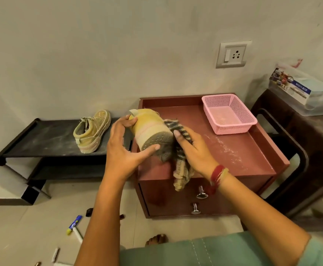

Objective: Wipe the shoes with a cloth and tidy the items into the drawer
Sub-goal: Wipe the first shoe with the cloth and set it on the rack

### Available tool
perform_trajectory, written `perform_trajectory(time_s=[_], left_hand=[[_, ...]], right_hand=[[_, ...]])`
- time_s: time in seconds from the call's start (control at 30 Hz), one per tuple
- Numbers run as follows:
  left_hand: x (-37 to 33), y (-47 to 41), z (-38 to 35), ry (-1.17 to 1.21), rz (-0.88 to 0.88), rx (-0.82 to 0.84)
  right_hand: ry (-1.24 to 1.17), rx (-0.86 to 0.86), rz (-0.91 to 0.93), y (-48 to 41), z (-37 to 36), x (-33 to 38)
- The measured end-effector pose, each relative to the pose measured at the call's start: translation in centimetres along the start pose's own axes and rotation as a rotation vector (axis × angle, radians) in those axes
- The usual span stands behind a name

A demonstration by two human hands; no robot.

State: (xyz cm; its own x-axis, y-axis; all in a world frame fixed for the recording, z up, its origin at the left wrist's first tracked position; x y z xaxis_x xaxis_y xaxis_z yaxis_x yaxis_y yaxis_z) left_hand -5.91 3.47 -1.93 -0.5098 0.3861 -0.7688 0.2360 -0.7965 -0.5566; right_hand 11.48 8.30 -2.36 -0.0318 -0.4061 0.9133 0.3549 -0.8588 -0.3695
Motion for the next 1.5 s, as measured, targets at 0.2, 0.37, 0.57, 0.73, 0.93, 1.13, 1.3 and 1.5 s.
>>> perform_trajectory(time_s=[0.2, 0.37, 0.57, 0.73, 0.93, 1.13, 1.3, 1.5], left_hand=[[1.6, 0.9, 1.1, 0.012, 0.025, 0.014], [2.4, 1.5, 2.0, 0.037, 0.064, -0.011], [2.5, 1.7, 1.6, 0.087, 0.099, 0.052], [4.2, 3.1, -0.6, -0.281, 0.193, 0.292], [3.8, 1.8, -0.3, -0.373, 0.156, 0.209], [5.3, 2.1, -0.2, -0.51, 0.206, 0.236], [5.2, 1.9, 0.0, -0.567, 0.229, 0.232], [4.9, 1.8, -0.1, -0.558, 0.225, 0.233]], right_hand=[[0.141, 0.099, 0.179, 0.8, -3.2, 1.8], [0.123, -0.028, -0.049, -0.1, -1.1, -1.3], [0.378, 0.198, 0.324, 2.3, -5.5, 3.1], [0.506, 0.183, 0.073, 1.8, -3.4, -2.3], [0.587, 0.352, 0.22, 2.9, -5.0, -2.1], [0.569, 0.311, 0.136, 2.3, -4.0, -3.5], [0.591, 0.226, 0.089, 1.2, -3.0, -3.9], [0.619, 0.364, 0.196, 2.0, -4.5, -3.5]])
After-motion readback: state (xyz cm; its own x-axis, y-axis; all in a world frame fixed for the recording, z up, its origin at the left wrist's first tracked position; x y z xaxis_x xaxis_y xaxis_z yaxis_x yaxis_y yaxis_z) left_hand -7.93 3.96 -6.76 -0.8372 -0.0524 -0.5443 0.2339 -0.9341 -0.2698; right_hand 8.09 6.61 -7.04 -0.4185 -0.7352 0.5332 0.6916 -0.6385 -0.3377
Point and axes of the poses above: each hand's wrist, its own y-axis away from the middle knuckle, its own z-axis out of the back of the hand, x = y × z, the point moved 8 cm from there along -y, towards the middle knuckle
